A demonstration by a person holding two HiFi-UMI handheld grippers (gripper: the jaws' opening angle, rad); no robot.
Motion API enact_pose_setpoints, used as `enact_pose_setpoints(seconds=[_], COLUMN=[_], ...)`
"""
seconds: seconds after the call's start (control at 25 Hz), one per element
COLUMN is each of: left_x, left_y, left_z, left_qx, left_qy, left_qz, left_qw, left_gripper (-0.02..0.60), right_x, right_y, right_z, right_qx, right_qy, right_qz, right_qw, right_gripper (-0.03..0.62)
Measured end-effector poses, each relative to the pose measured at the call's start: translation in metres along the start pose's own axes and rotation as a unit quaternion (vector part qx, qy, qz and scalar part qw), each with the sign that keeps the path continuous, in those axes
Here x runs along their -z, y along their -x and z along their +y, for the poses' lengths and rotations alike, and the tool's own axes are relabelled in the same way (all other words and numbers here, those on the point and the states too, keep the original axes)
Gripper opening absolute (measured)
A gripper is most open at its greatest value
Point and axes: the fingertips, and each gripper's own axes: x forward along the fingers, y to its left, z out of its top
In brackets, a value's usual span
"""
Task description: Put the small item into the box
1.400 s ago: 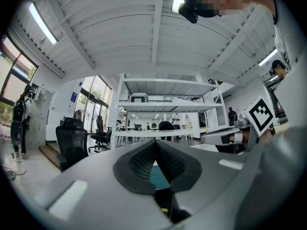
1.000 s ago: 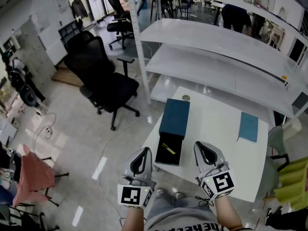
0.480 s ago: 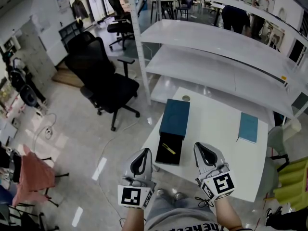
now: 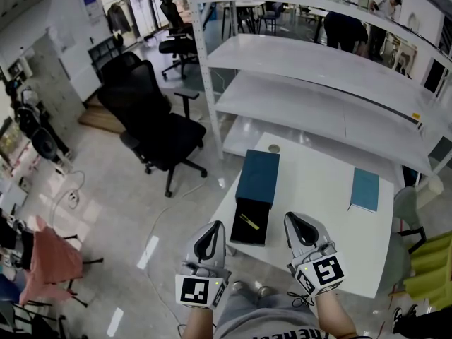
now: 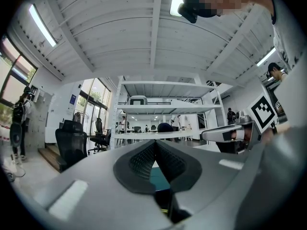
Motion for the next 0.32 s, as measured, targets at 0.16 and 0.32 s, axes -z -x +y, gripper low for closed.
enact_pose_setpoints(seconds=[0.16, 0.32], left_x=[-0.0012, -0.0004], left_y=[0.0003, 0.0016], left_z=[-0.0004, -0.0010], left_qx=[0.002, 0.004], left_qy=[-0.001, 0.000], left_qz=[0.000, 0.002], left_qw=[1.0000, 1.0000], left_gripper=[0.015, 0.015], right_x=[-0.0008, 0.0010], right_y=[-0.0004, 0.0001], right_z=[0.0017, 0.0037], right_qx=[-0.001, -0.001], right_qy=[-0.001, -0.002], right_qz=[-0.001, 0.000], right_qw=[1.000, 1.000], right_gripper=[0.002, 0.002])
